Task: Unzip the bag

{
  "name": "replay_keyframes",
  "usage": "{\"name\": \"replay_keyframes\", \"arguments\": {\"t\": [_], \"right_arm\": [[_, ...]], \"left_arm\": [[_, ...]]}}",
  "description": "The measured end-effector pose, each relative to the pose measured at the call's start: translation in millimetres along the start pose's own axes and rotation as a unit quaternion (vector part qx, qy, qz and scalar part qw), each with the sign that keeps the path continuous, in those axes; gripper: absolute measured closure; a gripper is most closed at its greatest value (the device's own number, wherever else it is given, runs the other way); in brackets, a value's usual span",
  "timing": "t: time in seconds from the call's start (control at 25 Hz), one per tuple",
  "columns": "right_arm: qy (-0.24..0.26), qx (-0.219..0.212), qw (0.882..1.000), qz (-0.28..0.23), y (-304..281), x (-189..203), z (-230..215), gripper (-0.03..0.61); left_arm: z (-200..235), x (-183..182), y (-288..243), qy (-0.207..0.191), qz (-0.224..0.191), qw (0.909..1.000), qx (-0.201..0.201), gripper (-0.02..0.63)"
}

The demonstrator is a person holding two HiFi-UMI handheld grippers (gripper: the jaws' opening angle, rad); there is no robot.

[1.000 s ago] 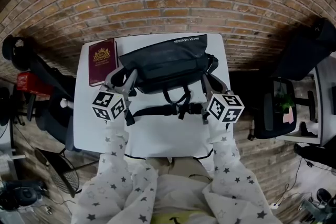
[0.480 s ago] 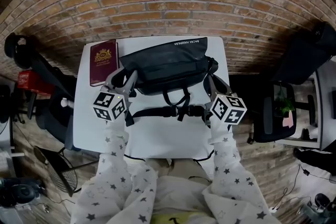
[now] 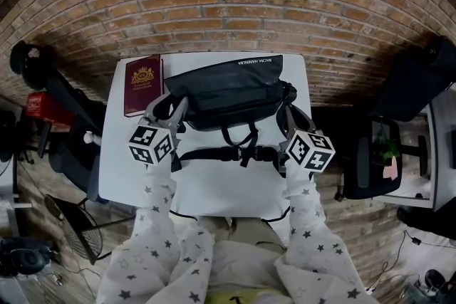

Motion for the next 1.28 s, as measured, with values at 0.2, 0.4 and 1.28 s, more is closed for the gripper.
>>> {"name": "replay_keyframes", "arguments": {"t": [0.2, 0.4, 1.28], "right_arm": [[0.022, -0.013, 1.0, 0.007, -1, 5, 1, 0.526], [0.034, -0.019, 0.999, -0.007, 4, 2, 2, 0.439], [0.139, -0.085, 0.982, -0.096, 73, -55, 40, 0.575]], "left_arm": [[1, 2, 1, 0.014, -0.006, 0.9999, -0.008, 0.482], [-1, 4, 11, 0.024, -0.019, 0.9991, -0.029, 0.436], [-70, -2, 82, -0.007, -0.061, 0.9972, -0.041, 0.615]]}}
Point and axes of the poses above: the fingertips, and each gripper's own axes: y backward along the fingers, z to its left, x out of its underside, the point moved 1 cm from there along y, backward along the fingers, and after that the axes turned 14 degrees about y, right-handed, at the moved point
